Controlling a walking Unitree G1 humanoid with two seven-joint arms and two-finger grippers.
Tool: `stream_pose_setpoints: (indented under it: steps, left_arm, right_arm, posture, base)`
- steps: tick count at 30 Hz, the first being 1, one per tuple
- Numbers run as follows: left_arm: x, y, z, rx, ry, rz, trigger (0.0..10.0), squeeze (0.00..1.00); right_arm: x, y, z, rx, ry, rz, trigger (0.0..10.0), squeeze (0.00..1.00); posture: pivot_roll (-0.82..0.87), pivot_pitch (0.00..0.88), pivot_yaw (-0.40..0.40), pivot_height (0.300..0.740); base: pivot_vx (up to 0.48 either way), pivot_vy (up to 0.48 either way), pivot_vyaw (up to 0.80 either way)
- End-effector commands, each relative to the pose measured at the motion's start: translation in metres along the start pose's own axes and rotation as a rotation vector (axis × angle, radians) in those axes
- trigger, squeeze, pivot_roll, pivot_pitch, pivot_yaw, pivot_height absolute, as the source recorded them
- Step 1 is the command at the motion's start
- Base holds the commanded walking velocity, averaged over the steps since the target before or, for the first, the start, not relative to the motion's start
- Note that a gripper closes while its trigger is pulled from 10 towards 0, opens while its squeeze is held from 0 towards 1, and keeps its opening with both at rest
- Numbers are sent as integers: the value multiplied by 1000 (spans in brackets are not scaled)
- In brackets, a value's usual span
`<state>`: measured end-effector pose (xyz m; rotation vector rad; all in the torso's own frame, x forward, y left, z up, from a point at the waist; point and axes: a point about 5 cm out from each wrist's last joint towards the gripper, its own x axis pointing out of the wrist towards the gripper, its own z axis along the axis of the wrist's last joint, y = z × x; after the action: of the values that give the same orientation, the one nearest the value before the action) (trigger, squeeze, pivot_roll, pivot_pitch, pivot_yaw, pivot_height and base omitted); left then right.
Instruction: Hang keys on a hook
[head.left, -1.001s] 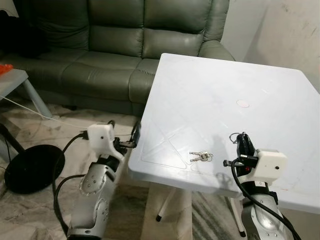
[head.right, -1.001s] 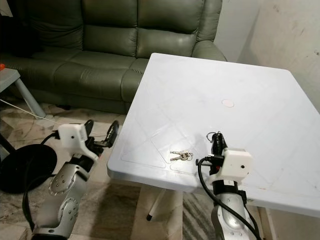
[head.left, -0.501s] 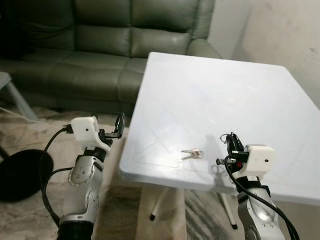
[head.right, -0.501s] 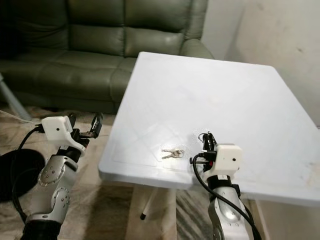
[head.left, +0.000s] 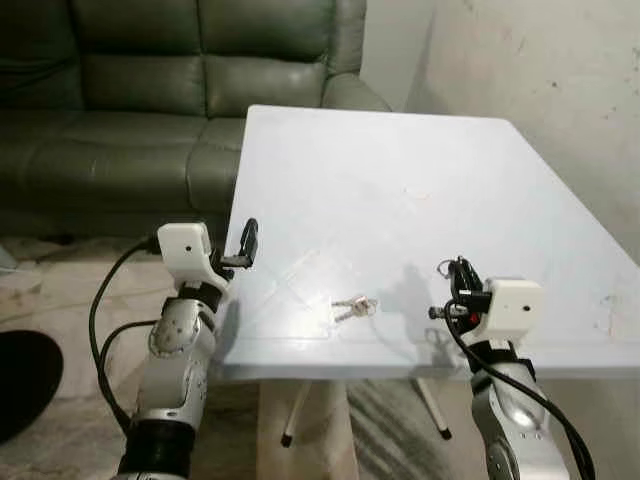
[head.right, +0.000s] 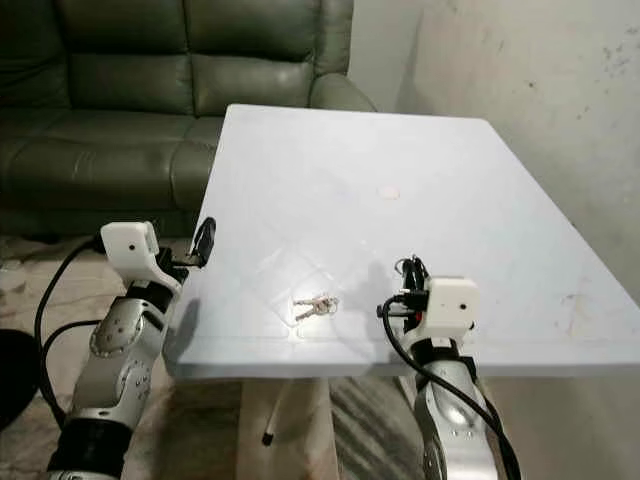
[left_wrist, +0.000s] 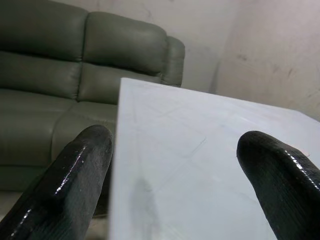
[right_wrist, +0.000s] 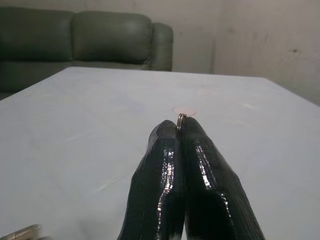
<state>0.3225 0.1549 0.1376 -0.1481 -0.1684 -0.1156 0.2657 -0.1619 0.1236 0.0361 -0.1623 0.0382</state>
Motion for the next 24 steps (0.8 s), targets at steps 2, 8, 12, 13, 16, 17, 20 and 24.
stream_pose_setpoints:
  steps: [2,8,12,13,16,17,20,24]
  left_arm:
    - [4,-6,0,-40,0,-8,10000,0]
    - [5,-6,-1,-33,3,5,10000,0]
    - [5,-6,-2,-41,12,8,10000,0]
    - [5,-6,-3,-50,17,9,10000,0]
    - [5,-7,-3,-43,18,10,10000,0]
    - [5,-7,-3,-45,18,10,10000,0]
    - [4,-8,-3,-50,17,6,10000,0]
    - [4,-9,-4,-52,19,7,10000,0]
  right_arm:
    - [0,-7,-2,-15,13,-22,10000,0]
    - [0,-7,-2,-19,16,-20,10000,0]
    - [0,-6,-3,-21,18,-18,10000,0]
    - [0,-5,-3,-19,18,-17,10000,0]
    - [0,-5,-3,-19,17,-16,10000,0]
    - [-1,-5,-3,-19,18,-16,10000,0]
    - [-1,-5,-2,-19,18,-17,10000,0]
    - [0,-5,-2,-20,19,-17,10000,0]
  posture:
    - [-30,0,-61,740]
    - [-29,0,-62,740]
    - [-30,0,-62,740]
    - [-32,1,-61,740]
    - [-31,3,-61,740]
    - [-31,3,-61,740]
    - [-31,6,-64,740]
    - [-31,13,-67,740]
  base:
    - [0,0,-763]
    - [0,0,-763]
    - [0,0,-767]
    - [0,0,-763]
    - [0,0,-767]
    - [0,0,-763]
    - [0,0,-767]
    - [0,0,-764]
